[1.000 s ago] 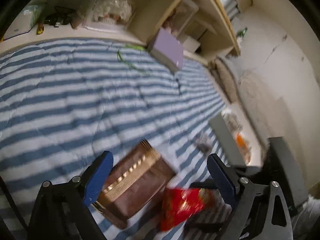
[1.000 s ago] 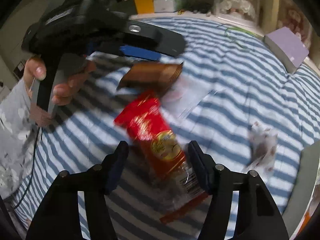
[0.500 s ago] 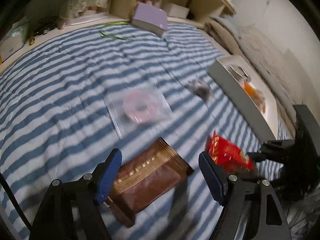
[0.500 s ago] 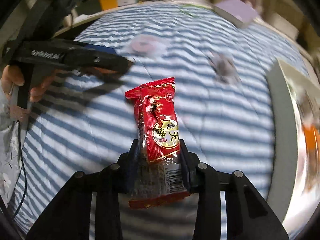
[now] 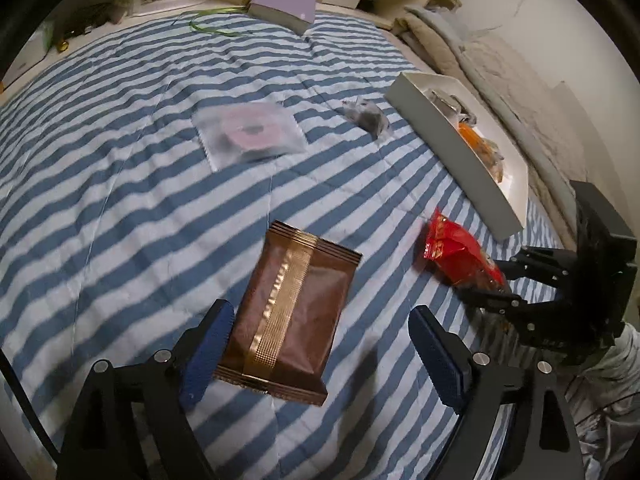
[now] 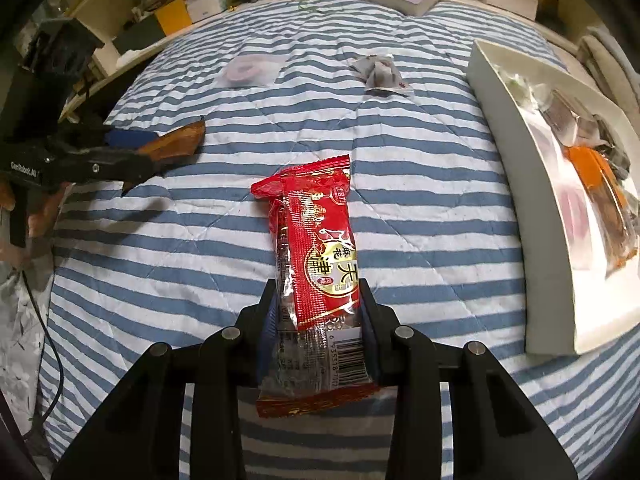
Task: Organize snacks
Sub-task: 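Grasp the brown chocolate bar with the left gripper while the right lifts the red bag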
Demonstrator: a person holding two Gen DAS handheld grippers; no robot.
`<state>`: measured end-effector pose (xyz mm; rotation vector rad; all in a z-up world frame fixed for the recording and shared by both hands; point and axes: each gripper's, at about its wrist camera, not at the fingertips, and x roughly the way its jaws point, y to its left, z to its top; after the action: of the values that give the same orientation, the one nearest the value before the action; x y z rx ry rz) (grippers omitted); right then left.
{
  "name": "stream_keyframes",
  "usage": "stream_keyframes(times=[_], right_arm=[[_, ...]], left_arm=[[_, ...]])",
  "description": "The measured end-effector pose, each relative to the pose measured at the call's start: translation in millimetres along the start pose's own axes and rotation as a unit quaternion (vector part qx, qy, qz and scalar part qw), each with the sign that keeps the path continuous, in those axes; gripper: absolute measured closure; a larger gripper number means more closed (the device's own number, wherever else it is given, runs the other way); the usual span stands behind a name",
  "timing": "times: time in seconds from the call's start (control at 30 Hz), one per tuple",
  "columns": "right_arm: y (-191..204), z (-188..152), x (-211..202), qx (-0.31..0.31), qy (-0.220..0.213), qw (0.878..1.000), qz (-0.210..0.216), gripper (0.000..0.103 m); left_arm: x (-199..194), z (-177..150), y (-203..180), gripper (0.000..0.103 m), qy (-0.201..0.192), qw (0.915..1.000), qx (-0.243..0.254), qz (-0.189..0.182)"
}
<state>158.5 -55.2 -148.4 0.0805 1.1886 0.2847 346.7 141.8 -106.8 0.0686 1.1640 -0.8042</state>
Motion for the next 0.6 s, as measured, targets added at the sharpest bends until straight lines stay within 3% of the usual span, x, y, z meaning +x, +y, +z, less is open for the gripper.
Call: stream_keyframes(times=[0.17, 0.3, 0.43, 0.47, 0.6], right_arm=[[0.2, -5.5, -5.4, 0.002, -0.002, 1.0, -0.004, 0.067], [3.5, -3.5, -5.4, 0.007, -0.005, 1.0, -0.005, 0.068], [5.6, -6.3, -12.4, 0.009, -0.015, 1.0, -0.005, 0.068], [4.5, -8.7, -15.3, 0.008, -0.017, 1.0, -0.007, 0.068], [4.2, -11.8, -22.6, 0.013, -0.023, 1.0, -0.007, 0.068]], left_arm=[[-0.3, -10.2, -10.9, 0.027, 0.01, 0.9996, -0.021, -0.015], [3.5, -6.6, -16.3, 0.034, -0.001, 0.9982, -0.058, 0.018], [9.5, -2.2, -19.1, 0.05, -0.019, 0.991, -0.112, 0.07], [11.5, -1.5, -23.0, 0.057, -0.023, 0.9887, -0.117, 0.091], [18.3, -3.2, -45.8, 0.06, -0.034, 0.9845, -0.099, 0.141]])
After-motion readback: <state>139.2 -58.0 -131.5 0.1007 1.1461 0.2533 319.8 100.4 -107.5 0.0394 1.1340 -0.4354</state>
